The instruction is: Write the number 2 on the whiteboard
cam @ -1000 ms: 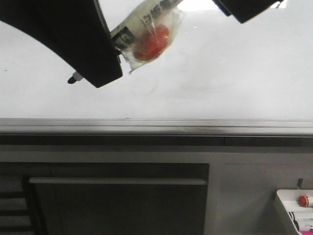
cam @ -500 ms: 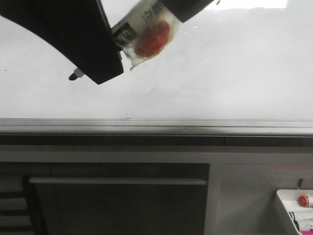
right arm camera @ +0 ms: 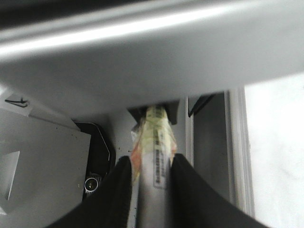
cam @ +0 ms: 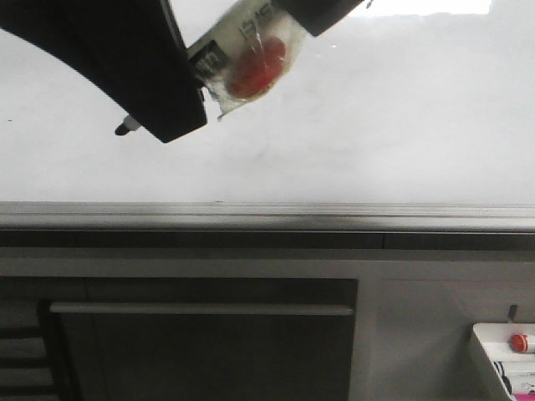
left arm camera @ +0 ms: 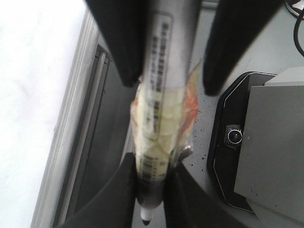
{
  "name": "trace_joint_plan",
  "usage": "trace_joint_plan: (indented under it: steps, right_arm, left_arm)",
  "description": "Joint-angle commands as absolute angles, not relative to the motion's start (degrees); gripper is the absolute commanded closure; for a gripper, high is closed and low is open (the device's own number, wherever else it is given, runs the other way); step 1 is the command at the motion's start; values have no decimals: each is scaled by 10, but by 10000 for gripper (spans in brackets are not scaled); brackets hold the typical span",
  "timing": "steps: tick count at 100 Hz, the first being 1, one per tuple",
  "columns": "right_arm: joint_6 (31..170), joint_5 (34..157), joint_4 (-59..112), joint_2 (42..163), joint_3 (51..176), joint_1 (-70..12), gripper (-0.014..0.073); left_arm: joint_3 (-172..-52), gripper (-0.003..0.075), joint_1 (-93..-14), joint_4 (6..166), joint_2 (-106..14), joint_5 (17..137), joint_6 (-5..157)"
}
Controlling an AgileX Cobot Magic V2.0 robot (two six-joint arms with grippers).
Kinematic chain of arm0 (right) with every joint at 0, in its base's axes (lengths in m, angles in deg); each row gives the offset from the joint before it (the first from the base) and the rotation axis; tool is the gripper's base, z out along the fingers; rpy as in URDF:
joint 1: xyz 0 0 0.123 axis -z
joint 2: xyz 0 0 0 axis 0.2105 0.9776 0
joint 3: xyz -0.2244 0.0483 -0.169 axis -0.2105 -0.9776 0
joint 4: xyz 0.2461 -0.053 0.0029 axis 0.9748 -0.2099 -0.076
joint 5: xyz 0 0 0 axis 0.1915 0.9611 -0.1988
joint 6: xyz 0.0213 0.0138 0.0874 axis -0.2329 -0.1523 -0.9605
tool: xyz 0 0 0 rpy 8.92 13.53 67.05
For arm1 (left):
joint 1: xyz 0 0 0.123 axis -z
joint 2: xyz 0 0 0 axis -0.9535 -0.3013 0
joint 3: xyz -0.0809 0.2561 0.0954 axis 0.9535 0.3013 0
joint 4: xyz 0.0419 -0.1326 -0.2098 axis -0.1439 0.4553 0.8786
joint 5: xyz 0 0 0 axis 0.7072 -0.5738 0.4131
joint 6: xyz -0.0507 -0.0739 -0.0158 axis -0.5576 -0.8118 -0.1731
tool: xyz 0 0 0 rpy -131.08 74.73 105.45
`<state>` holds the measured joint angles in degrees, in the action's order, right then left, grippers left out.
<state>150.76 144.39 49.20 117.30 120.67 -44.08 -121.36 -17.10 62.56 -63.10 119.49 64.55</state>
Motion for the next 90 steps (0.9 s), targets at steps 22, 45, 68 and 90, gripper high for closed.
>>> trace_joint_plan:
  steps: [22, 45, 68, 90]
  right_arm:
    - [1513, 1432, 507, 1161, 1225, -442, 431]
    - [1513, 1431, 509, 1161, 1225, -442, 435]
    - [1513, 1429, 524, 1166, 1225, -442, 516]
    - [1513, 1435, 525, 1174, 1225, -442, 531]
  left_arm:
    - [-1232, 738, -166, 627, -617, 1172, 647]
    - [-1232, 738, -166, 627, -617, 1172, 647]
    - [-1232, 738, -166, 626, -617, 1172, 647]
    - [-1232, 738, -166, 626, -617, 1172, 647]
